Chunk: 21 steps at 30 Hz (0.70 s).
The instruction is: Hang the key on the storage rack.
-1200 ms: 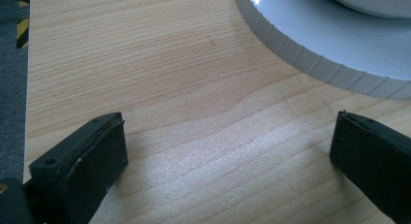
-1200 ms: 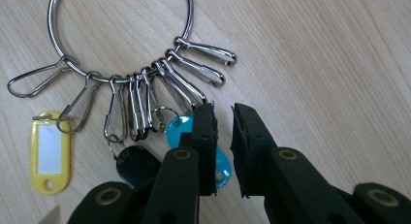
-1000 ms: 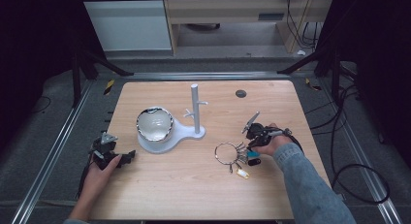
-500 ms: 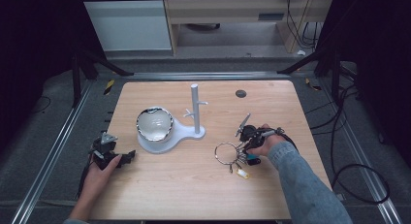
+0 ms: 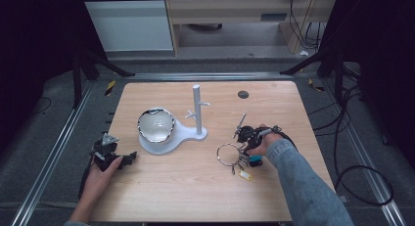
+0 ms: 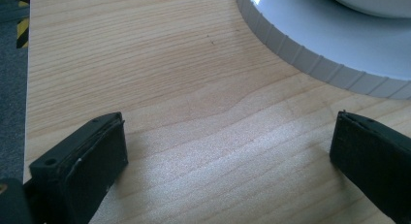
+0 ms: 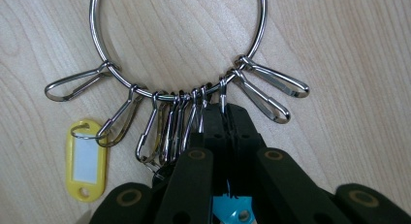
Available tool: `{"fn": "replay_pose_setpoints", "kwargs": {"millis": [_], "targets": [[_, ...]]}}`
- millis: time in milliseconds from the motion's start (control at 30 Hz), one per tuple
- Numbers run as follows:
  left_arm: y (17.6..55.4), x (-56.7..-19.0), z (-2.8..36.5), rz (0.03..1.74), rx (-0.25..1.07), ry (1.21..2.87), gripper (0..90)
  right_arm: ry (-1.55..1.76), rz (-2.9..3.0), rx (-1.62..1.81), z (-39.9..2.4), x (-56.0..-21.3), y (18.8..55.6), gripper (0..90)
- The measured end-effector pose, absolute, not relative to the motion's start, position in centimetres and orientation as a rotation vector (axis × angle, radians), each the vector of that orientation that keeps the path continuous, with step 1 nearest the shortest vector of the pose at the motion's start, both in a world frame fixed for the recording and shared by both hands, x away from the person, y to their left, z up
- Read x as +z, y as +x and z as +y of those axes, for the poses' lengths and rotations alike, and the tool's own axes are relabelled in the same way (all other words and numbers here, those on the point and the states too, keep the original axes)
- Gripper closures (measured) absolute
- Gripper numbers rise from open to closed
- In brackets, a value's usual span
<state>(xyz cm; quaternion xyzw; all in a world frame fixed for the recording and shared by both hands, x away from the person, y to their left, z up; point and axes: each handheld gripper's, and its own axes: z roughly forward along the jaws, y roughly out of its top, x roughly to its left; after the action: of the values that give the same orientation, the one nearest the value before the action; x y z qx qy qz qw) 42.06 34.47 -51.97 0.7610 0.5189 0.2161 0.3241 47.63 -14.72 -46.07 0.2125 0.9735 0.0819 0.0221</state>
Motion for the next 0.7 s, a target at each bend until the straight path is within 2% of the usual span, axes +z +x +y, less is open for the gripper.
{"fn": "replay_pose_setpoints", "kwargs": {"millis": [700], "targets": [[42.1, -52.0, 34.5, 1.363, 0.567, 1.995, 0.0, 0.657, 3.045, 0.291, -14.1, -41.2, 48.1, 88.4]]}}
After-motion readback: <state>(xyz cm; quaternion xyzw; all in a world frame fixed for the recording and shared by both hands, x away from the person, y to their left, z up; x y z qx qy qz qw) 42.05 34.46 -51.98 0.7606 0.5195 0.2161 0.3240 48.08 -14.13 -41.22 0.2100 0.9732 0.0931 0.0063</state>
